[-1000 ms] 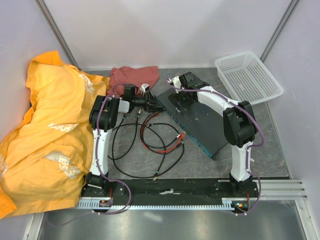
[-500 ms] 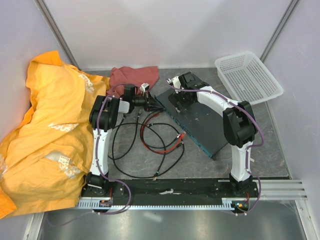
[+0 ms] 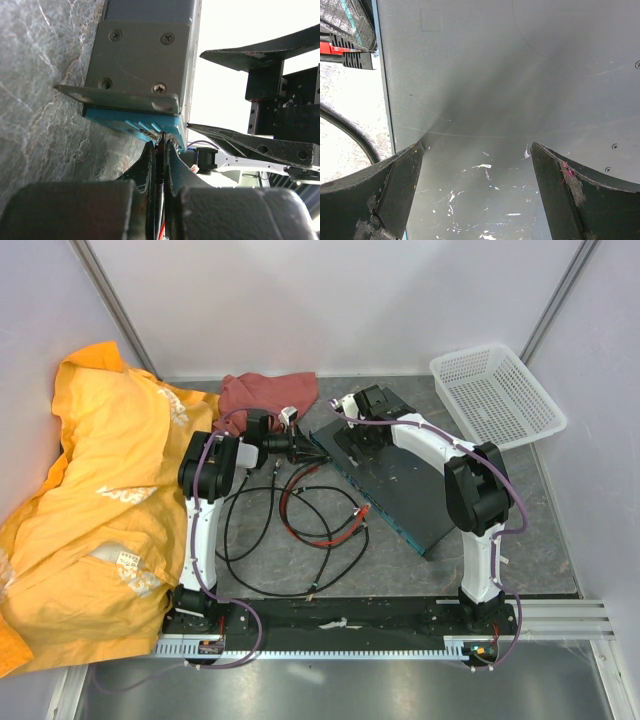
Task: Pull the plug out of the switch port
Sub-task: Pull the connector from the switch port.
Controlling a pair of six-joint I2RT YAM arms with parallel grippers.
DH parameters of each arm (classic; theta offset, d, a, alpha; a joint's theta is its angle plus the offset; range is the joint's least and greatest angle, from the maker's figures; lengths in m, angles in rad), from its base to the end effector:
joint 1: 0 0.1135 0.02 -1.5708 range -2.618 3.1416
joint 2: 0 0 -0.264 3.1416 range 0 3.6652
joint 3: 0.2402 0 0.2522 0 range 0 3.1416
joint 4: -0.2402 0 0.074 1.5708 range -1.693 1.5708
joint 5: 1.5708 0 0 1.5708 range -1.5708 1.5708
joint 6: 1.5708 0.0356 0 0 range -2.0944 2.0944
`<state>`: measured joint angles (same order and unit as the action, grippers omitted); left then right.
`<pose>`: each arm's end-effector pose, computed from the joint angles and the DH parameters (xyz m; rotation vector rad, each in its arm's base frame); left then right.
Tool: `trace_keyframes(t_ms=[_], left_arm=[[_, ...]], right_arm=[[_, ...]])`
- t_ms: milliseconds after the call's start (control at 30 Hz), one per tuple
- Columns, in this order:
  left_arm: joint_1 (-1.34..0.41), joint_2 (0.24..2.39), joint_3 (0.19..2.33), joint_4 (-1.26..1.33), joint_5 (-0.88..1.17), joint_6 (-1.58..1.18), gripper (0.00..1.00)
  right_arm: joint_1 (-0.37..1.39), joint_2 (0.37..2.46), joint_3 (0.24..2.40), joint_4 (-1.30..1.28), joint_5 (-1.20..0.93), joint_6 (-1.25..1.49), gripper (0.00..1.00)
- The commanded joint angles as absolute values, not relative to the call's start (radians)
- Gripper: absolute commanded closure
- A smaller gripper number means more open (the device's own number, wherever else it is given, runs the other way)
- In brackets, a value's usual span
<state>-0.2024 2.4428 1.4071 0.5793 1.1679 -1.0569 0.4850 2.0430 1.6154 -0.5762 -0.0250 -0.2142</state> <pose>0.4613 -0.1281 0.0644 -0.0839 2.2875 -1.9071 0.3948 0.2091 0.2092 -0.8925 2.4206 0.1334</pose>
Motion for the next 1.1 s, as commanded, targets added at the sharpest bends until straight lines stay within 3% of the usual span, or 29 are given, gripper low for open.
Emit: trace_keyframes(t_ms=[0,467,700,800,900,1067], left_arm=[[-0.173,2.470,1.385,0.587,1.192,-1.028,0.98],[-0.107,2.421,1.359,0.428,1.241,-0.864,0.98],[-0.100,2.375,1.351,0.177,1.246,-0.704,0.98],[-0.101,2.335,1.273,0.199,1.226,-0.706,0.98],[-0.098,2.306,1.152,0.389,1.192,-0.804,0.98],[-0.092,2.307,1.216,0.261,1.203,-0.729,0.98]], right_arm=[[0.502,2.043,1.625,-0.601,-0.021,-0.227,0.02],[0.508,2.034,1.608,-0.592,-0.023,-0.230,0.02],[0.506,2.034,1.606,-0.588,-0.021,-0.230,0.02],[0.509,2.036,1.603,-0.581,-0.021,-0.229,0.02],[0.509,2.039,1.603,-0.580,-0.025,-0.227,0.02],[0.511,2.039,1.600,-0.577,-0.028,-0.227,0.02]])
